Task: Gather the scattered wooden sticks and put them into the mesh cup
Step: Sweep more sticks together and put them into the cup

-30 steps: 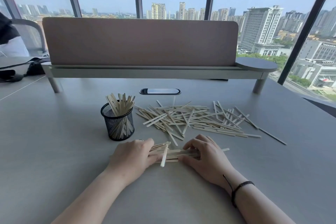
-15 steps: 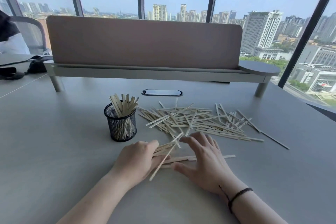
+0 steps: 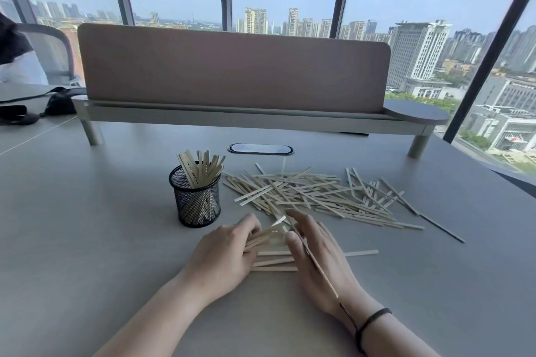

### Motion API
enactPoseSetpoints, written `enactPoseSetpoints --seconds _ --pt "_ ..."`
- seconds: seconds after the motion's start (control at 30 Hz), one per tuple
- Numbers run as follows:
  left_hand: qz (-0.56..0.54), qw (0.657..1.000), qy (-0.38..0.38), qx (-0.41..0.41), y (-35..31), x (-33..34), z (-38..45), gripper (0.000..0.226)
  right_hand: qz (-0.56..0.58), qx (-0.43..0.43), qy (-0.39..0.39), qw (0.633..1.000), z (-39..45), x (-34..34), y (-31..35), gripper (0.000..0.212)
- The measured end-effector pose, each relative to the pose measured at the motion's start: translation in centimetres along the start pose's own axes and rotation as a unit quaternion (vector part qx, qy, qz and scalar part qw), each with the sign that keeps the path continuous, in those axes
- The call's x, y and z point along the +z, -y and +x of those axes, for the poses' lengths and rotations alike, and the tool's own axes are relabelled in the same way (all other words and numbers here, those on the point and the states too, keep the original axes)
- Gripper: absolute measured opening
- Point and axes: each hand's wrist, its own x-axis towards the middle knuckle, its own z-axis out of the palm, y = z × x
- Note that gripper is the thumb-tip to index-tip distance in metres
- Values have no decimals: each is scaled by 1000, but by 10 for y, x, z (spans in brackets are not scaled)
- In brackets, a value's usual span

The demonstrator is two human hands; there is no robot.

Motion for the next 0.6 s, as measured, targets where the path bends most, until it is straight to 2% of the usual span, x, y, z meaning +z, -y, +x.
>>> enactPoseSetpoints --seconds 0.13,0.23,0.3,0.37,0.43,0.57,0.6 --pt "-42 998 -45 1 0 0 0 47 69 25 -86 994 3 -6 -4 49" --pt "-89 989 -122 -4 0 -5 4 23 34 33 -157 986 5 -15 -15 44" --pt "-137 975 -171 -38 1 -7 6 21 -29 14 -165 986 6 -20 -20 39" --pt "-190 960 -190 -78 2 -9 7 27 -96 -26 -130 986 5 -19 -22 38" --pt "-250 942 -201 -98 4 -9 8 26 -139 -51 -63 987 4 -10 -19 36" --pt "-362 908 -179 -109 4 -8 9 53 -178 -77 80 978 5 8 -7 37" --pt "-379 903 -173 -107 3 -7 9 55 -176 -75 108 976 5 9 -6 44"
